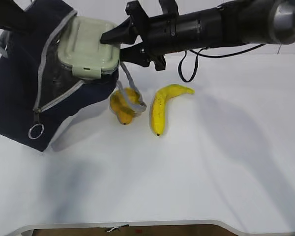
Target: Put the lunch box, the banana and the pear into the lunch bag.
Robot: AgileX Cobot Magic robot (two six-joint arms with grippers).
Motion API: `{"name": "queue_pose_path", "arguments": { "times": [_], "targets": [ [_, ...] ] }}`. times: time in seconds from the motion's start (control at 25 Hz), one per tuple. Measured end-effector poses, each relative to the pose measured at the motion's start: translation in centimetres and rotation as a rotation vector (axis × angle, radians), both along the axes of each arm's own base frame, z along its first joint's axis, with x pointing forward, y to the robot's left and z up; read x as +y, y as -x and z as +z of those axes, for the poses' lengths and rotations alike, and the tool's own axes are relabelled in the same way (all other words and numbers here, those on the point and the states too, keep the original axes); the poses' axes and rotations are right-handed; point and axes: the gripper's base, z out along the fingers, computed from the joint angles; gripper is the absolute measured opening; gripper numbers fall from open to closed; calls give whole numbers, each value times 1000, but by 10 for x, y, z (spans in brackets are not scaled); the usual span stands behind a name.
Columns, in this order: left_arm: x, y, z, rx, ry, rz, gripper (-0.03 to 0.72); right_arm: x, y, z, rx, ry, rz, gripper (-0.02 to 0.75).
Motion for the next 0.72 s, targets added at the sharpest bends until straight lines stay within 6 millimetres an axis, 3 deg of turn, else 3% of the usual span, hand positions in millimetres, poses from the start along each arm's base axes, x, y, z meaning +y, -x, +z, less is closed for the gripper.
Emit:
{"name": "queue_pose_path", "arguments": {
  "times": [0.24,0.52,0.72],
  "targets": [
    [-11,3,3,-7,44,-54,28,5,-8,-30,73,-9,-22,382],
    [-23,-9,-12,0,38,-81,27,40,-6,-25,33,-28,4,382],
    [-23,-16,-17,-46,14,-85,27,47,-10,-39,49,-11,-14,382]
  ]
}}
